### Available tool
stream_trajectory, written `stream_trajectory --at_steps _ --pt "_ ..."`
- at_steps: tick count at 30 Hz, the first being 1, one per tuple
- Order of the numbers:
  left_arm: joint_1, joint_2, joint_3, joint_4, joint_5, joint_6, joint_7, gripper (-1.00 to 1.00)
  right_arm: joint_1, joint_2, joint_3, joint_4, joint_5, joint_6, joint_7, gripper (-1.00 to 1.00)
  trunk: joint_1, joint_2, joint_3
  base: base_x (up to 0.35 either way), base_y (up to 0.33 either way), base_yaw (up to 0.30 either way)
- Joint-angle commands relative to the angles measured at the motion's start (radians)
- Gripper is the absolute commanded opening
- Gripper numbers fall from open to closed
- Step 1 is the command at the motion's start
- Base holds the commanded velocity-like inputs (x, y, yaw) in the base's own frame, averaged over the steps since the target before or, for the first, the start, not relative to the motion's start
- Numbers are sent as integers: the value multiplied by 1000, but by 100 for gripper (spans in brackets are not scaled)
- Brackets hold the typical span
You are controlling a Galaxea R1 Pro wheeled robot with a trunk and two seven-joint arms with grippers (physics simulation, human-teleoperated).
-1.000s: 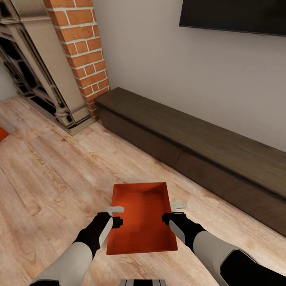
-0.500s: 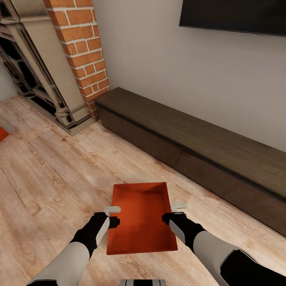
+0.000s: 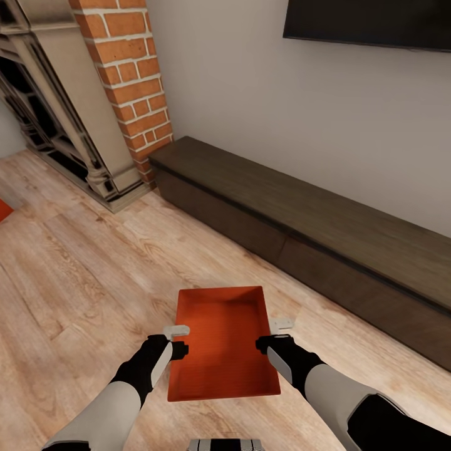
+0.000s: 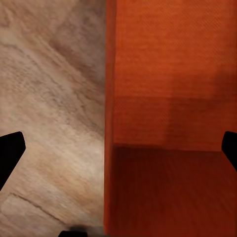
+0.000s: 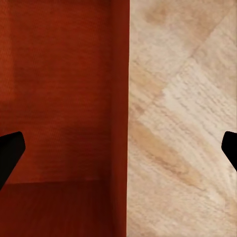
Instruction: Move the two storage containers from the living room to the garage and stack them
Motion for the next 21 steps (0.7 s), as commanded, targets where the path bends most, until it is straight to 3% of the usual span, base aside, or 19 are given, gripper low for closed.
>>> stream_trajectory --at_steps 1,13,21 --pt "0 -1 4 -2 4 4 4 100 -1 -1 9 -2 -7 6 -7 100 4 -8 -4 0 0 0" --pt "0 -1 1 -2 1 2 2 100 -1 -1 9 -2 -7 6 -7 100 8 -15 -7 0 0 0" --pt "0 -1 2 -3 0 2 2 100 -1 -1 9 -2 -7 6 -7 100 38 -71 -32 0 0 0"
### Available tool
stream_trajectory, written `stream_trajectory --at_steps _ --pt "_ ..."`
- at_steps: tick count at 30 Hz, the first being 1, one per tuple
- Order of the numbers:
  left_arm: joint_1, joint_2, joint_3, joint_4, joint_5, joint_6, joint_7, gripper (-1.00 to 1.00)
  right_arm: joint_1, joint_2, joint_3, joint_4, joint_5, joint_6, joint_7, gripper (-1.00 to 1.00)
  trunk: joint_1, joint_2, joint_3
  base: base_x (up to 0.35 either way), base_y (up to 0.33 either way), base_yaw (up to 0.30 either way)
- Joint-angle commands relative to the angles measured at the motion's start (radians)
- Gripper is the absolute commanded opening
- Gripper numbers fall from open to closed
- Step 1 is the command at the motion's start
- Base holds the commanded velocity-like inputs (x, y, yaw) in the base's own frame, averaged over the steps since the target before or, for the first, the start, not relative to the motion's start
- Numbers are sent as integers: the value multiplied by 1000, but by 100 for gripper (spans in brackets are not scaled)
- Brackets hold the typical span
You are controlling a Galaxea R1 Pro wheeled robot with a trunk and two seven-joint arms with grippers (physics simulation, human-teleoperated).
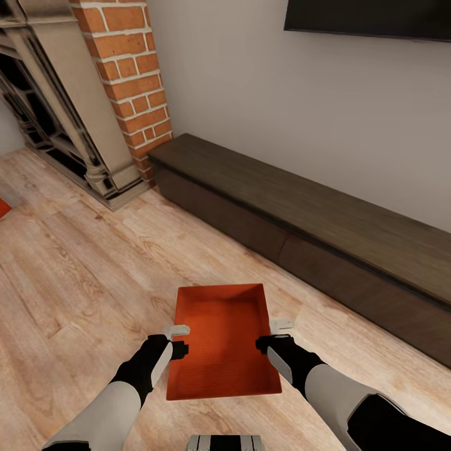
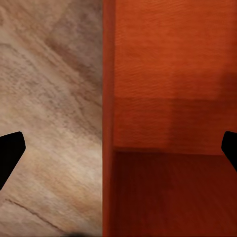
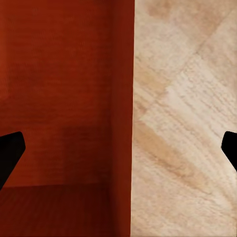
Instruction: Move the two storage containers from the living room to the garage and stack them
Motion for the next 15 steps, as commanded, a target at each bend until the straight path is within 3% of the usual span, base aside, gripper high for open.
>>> stream_trajectory --at_steps 1,10,15 --pt "0 -1 4 -2 4 4 4 100 -1 -1 8 -2 -7 5 -7 100 4 -8 -4 0 0 0" --pt "0 -1 5 -2 4 4 4 100 -1 -1 8 -2 -7 5 -7 100 38 -71 -32 0 0 0" --pt "0 -1 6 -2 4 5 4 100 -1 -1 8 -2 -7 5 -7 100 38 -71 -32 0 0 0"
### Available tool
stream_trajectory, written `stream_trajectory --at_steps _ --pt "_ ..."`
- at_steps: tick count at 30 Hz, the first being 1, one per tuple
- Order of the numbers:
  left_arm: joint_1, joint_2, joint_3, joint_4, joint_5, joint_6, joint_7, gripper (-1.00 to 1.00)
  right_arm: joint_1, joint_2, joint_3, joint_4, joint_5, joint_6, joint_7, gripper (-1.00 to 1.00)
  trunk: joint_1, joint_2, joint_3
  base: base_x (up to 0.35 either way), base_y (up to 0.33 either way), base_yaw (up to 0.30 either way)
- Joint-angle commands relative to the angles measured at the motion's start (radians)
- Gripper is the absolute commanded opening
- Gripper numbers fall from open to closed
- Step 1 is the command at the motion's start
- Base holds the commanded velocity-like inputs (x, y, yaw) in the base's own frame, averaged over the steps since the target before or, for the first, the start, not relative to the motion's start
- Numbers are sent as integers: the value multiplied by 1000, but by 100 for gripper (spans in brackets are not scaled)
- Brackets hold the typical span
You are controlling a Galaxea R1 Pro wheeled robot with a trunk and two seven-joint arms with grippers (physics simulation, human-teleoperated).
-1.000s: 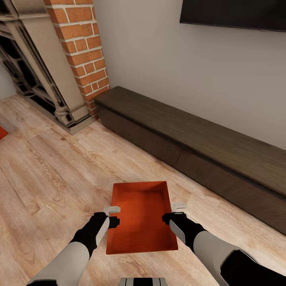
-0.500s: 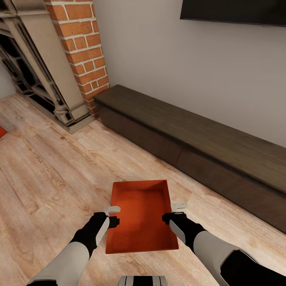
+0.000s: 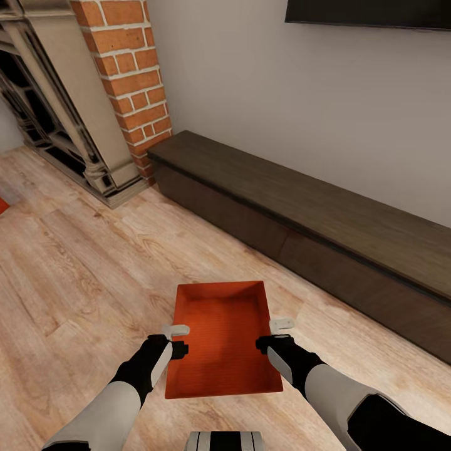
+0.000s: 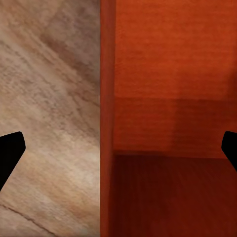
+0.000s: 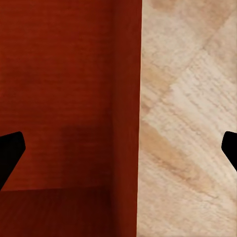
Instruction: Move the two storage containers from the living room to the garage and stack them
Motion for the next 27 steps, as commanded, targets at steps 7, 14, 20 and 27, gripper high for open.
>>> stream_trajectory --at_steps 7,14,20,27 --pt "0 -1 4 -3 4 6 4 100 0 -1 9 -2 -7 4 -7 100 0 0 -1 0 0 0" --pt "0 -1 4 -3 4 6 4 100 0 -1 9 -2 -6 4 -7 100 0 0 -1 0 0 0" --pt "0 -1 4 -3 4 6 4 100 0 -1 9 -2 -5 4 -7 100 19 -35 -16 0 0 0" --pt "0 0 5 -3 4 6 4 100 0 -1 9 -2 -5 4 -7 100 38 -70 -32 0 0 0"
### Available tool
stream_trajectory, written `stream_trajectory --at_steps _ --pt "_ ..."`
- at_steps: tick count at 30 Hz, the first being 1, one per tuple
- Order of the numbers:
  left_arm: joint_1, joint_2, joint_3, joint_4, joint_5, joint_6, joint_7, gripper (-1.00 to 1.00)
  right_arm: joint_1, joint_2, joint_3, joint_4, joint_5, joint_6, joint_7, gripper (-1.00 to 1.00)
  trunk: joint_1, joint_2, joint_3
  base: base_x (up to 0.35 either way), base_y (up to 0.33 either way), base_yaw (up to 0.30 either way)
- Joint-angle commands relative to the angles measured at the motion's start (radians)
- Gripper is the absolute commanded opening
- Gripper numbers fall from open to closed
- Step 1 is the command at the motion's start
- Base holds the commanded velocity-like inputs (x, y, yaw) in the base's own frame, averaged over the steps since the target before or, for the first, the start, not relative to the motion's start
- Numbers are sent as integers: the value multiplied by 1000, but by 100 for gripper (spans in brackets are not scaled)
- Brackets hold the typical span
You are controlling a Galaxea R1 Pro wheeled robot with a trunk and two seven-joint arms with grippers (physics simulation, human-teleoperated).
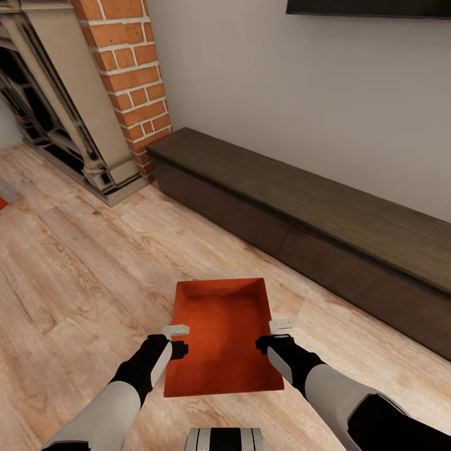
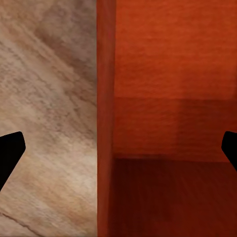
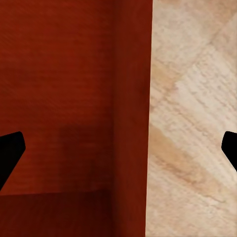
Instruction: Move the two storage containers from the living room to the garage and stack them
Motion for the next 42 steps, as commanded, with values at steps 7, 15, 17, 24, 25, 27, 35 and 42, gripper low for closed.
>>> stream_trajectory --at_steps 7,15,17,24,25,27,35,42 --pt "0 20 5 -2 5 5 4 100 0 -1 8 -2 -7 5 -7 100 0 0 -1 0 0 0" --pt "0 42 4 -2 7 5 4 100 0 -1 8 -2 -7 5 -7 100 0 0 -1 0 0 0" --pt "0 42 3 -2 7 5 4 100 0 -1 8 -2 -7 5 -7 100 0 0 -1 0 0 0" --pt "0 37 2 -1 7 6 4 100 0 -1 8 -2 -7 5 -7 100 0 0 -1 0 0 0" --pt "0 36 2 -1 8 6 4 100 0 -1 8 -2 -7 5 -7 100 0 0 -1 0 0 0" --pt "0 36 2 -1 8 6 4 100 -1 -1 8 -2 -7 5 -7 100 0 0 -1 0 0 0" --pt "0 36 2 -1 9 6 4 100 0 -1 8 -2 -7 6 -7 100 15 -28 -13 0 0 0" --pt "0 37 2 -1 8 6 4 100 0 -3 8 -2 -7 5 -7 100 42 -77 -35 0 0 0"
